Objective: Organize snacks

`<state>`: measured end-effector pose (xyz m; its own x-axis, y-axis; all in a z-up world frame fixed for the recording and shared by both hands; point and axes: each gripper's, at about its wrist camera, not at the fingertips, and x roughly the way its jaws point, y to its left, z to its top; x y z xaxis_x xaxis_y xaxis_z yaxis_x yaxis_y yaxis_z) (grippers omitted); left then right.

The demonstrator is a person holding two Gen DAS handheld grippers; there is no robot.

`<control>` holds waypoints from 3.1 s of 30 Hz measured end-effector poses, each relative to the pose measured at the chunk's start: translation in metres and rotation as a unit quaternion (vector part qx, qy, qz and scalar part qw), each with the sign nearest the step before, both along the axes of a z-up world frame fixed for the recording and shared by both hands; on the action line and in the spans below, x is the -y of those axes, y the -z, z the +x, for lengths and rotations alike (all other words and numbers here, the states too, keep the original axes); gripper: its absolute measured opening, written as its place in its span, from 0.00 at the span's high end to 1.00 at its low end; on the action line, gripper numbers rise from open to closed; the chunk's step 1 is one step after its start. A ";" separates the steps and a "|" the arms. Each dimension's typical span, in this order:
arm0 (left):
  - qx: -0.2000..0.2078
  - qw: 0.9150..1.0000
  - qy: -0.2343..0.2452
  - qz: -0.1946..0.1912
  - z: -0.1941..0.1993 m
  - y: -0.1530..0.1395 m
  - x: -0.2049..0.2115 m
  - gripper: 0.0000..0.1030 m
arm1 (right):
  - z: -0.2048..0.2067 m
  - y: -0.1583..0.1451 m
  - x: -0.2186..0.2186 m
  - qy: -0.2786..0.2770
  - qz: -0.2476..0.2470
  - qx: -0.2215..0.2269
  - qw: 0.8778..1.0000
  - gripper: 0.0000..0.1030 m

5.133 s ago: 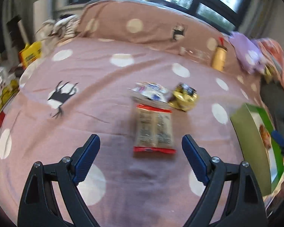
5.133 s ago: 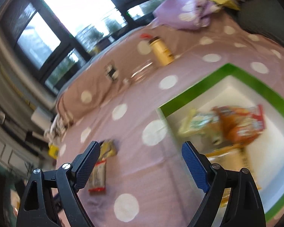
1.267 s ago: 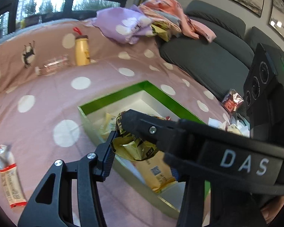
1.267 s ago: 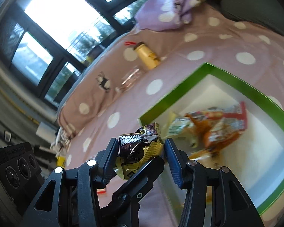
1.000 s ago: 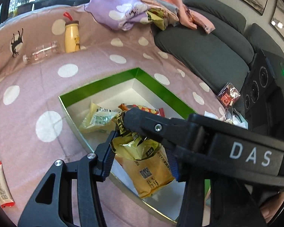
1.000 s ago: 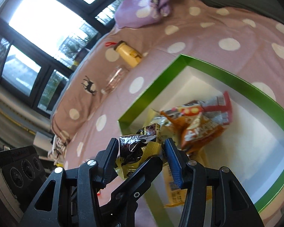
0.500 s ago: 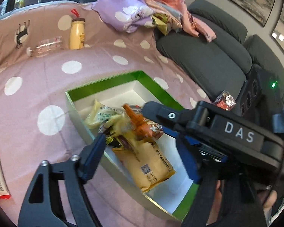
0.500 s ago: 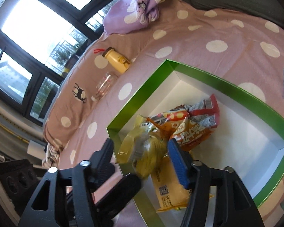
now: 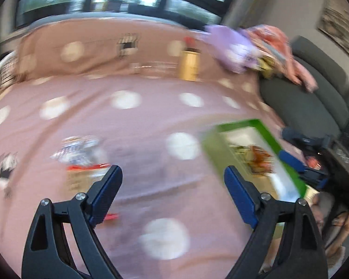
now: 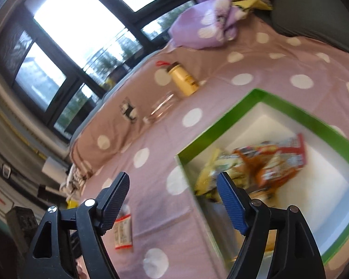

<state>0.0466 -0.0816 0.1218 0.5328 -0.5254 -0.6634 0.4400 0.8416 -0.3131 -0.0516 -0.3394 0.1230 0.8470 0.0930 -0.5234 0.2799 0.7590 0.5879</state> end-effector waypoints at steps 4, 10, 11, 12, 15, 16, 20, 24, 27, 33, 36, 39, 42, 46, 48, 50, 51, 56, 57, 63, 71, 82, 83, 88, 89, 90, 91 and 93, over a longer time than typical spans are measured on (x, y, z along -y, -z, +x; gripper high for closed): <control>-0.009 0.998 -0.066 0.000 0.007 0.017 -0.048 0.13 | 0.017 0.002 -0.032 -0.032 -0.025 -0.017 0.999 0.24; -0.063 0.991 -0.114 -0.025 0.029 0.046 -0.085 0.13 | 0.051 0.015 -0.087 -0.094 -0.054 -0.051 0.993 0.24; -0.077 0.991 -0.105 -0.035 0.032 0.050 -0.089 0.13 | 0.057 0.019 -0.095 -0.106 -0.051 -0.055 0.991 0.24; -0.086 0.991 -0.098 -0.041 0.035 0.055 -0.090 0.13 | 0.063 0.024 -0.103 -0.120 -0.044 -0.062 0.990 0.24; -0.095 0.989 -0.106 -0.027 0.039 0.061 -0.091 0.15 | 0.086 0.045 -0.124 -0.156 -0.005 -0.096 0.983 0.24; -0.099 0.989 -0.105 -0.024 0.040 0.063 -0.091 0.15 | 0.093 0.052 -0.130 -0.163 0.006 -0.110 0.980 0.24; -0.121 0.987 -0.097 -0.037 0.045 0.072 -0.097 0.23 | 0.118 0.072 -0.155 -0.200 0.028 -0.147 0.968 0.24; -0.145 0.985 -0.086 -0.033 0.052 0.083 -0.095 0.29 | 0.138 0.083 -0.177 -0.230 0.020 -0.168 0.958 0.24; -0.168 0.982 -0.089 -0.019 0.056 0.093 -0.091 0.37 | 0.149 0.094 -0.189 -0.242 0.017 -0.189 0.951 0.24; -0.160 0.983 -0.094 0.001 0.057 0.099 -0.084 0.51 | 0.161 0.111 -0.203 -0.269 0.023 -0.199 0.942 0.24; -0.142 0.985 -0.090 0.031 0.055 0.099 -0.076 0.56 | 0.159 0.110 -0.206 -0.275 0.008 -0.193 0.942 0.24; -0.154 0.985 -0.075 0.014 0.053 0.101 -0.074 0.67 | 0.156 0.110 -0.208 -0.277 0.003 -0.183 0.943 0.25; -0.141 0.987 -0.076 0.031 0.048 0.098 -0.071 0.67 | 0.155 0.109 -0.206 -0.272 -0.006 -0.182 0.945 0.32; -0.121 0.989 -0.075 0.044 0.040 0.089 -0.068 0.67 | 0.150 0.106 -0.203 -0.267 0.006 -0.185 0.946 0.34; -0.108 0.990 -0.073 0.048 0.037 0.081 -0.062 0.67 | 0.146 0.104 -0.198 -0.265 0.026 -0.181 0.947 0.34; -0.091 0.993 -0.066 0.045 0.031 0.071 -0.058 0.67 | 0.139 0.096 -0.192 -0.259 0.034 -0.170 0.950 0.34; -0.085 0.994 -0.061 0.040 0.029 0.067 -0.055 0.67 | 0.136 0.092 -0.190 -0.254 0.032 -0.163 0.953 0.34; -0.063 0.997 -0.033 0.018 0.014 0.050 -0.043 0.67 | 0.110 0.064 -0.182 -0.223 -0.002 -0.132 0.966 0.34; -0.058 0.998 -0.028 0.016 0.011 0.046 -0.041 0.67 | 0.107 0.061 -0.180 -0.219 -0.005 -0.129 0.967 0.34; -0.035 0.999 0.005 -0.004 -0.012 0.023 -0.026 0.67 | 0.078 0.034 -0.168 -0.185 -0.026 -0.120 0.975 0.34; 0.001 1.000 0.009 -0.008 -0.025 -0.007 -0.009 0.67 | 0.064 0.002 -0.157 -0.181 -0.066 -0.097 0.976 0.34; 0.085 0.993 0.076 -0.004 -0.037 -0.051 0.062 0.67 | 0.029 -0.046 -0.096 -0.109 -0.093 -0.014 0.990 0.34; 0.089 0.992 0.088 -0.001 -0.039 -0.051 0.074 0.67 | 0.025 -0.045 -0.086 -0.100 -0.089 -0.012 0.991 0.34; 0.086 0.988 0.124 -0.006 -0.042 -0.046 0.111 0.67 | 0.009 -0.042 -0.048 -0.055 -0.073 -0.011 0.996 0.34; 0.085 0.988 0.132 -0.009 -0.041 -0.045 0.119 0.67 | 0.005 -0.041 -0.039 -0.042 -0.071 -0.010 0.997 0.34; 0.084 0.987 0.138 -0.009 -0.043 -0.045 0.125 0.67 | 0.002 -0.040 -0.033 -0.034 -0.069 -0.010 0.997 0.34; 0.087 0.985 0.147 -0.008 -0.044 -0.044 0.134 0.67 | -0.001 -0.039 -0.025 -0.025 -0.064 -0.010 0.998 0.34; 0.089 0.982 0.164 -0.005 -0.048 -0.043 0.148 0.67 | -0.007 -0.037 -0.013 -0.009 -0.055 -0.010 0.998 0.34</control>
